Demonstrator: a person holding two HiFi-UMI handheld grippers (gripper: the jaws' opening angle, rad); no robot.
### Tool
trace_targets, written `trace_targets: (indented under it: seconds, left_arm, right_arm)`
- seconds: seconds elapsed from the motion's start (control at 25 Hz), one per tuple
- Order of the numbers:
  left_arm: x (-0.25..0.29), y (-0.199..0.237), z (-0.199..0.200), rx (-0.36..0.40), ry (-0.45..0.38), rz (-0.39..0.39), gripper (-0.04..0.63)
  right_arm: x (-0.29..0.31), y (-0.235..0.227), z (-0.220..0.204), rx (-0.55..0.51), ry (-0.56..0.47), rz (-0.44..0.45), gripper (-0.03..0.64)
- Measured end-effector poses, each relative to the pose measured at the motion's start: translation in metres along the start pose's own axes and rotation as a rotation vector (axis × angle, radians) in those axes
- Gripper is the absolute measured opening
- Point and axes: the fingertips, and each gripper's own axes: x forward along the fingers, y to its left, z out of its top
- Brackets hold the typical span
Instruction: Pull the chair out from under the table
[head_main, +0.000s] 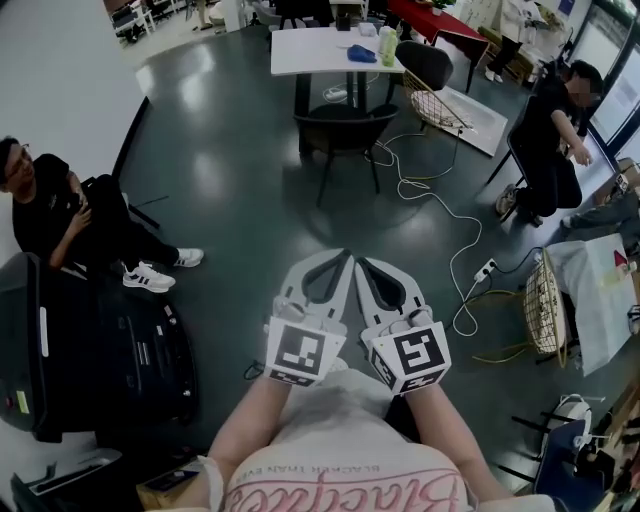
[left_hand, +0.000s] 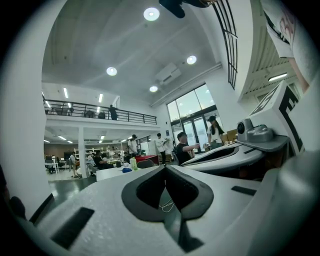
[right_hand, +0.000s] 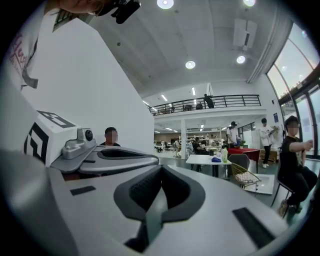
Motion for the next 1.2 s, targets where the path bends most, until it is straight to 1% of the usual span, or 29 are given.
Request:
trace_targets:
  seconds: [0.2,0.36,0.72,0.96,1.2]
  left_arm:
    - [0.041,0.018,-0.010,-0.020,0.019,0.019,0.002]
    - [0.070,0.032,-0.016,-0.010,0.038,0.021,0.002]
    - [0.136,0.075,-0.027,-0.033,0.033,0.014,0.002]
    - [0.195,0.119,-0.038,-0.026,0.032,-0.006,0.002]
    - [0.255,0.183,-0.049,-0.044,0.036,-0.018,0.002]
  right_arm:
    - [0.029,-0.035,-0.007,0.013,0.010,0.007,0.005]
    - [0.047,-0.060,-0.010,0.022,0.019,0.005,0.005]
    - [0.107,-0.108,-0.011,0.004,0.029,-0.007,0.005]
    - [0.165,-0.153,-0.010,0.005,0.036,-0.036,0.005]
    - [0.247,-0.184,-0.003,-0.035,0.054,-0.020,0.005]
